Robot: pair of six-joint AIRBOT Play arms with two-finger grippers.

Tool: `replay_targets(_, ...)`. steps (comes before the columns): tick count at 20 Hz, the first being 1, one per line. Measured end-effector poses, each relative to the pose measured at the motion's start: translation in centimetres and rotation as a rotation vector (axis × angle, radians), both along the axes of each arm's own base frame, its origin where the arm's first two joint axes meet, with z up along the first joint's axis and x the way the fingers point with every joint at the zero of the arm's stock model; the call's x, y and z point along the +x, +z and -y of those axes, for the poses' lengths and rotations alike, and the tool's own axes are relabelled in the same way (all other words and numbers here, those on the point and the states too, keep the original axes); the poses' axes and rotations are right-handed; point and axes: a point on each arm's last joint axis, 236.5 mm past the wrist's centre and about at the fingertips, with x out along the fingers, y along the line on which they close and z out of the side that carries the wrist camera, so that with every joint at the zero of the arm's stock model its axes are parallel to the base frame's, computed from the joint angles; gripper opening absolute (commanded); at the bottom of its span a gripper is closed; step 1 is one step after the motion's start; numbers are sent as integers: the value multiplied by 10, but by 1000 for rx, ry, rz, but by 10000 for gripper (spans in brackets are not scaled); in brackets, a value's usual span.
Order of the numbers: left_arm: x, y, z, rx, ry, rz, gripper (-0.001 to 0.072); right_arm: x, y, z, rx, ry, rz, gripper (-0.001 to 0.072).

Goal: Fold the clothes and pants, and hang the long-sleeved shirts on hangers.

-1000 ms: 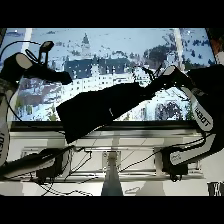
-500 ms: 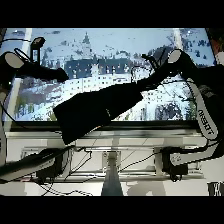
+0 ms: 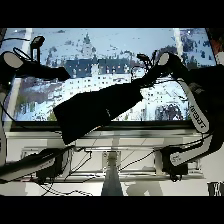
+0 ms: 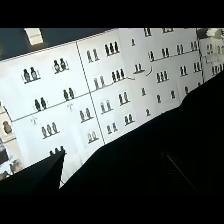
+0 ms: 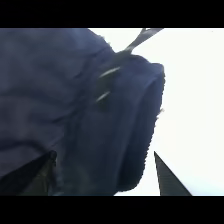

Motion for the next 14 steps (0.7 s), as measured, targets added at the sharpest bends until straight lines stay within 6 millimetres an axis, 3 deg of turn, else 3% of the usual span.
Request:
replay_targets(6,1,-4,1,-5,1,-11,693,13,-24,22,28,-119,-52,653)
replay_targets(8,1,-6,1,-6,1,-15,693,7,-31,13,110,-161,-127,665)
replay_targets(10,1,-8,1,-6,1,-21,693,-3,-35,-10,213,-181,-225,648)
replay_targets(11,1,-9,1,-6,1,-23,694,-11,-37,-21,242,-169,-268,544)
replay_targets(12,1,-9,1,-7,1,-25,693,-15,-41,-29,254,-153,-284,380)
replay_targets(13,1,-10,1,-6,1,-26,693,-19,-43,-40,268,-130,-291,171)
replay_targets(14,1,-10,1,-6,1,-27,693,-23,-46,-49,268,-100,-290,31)
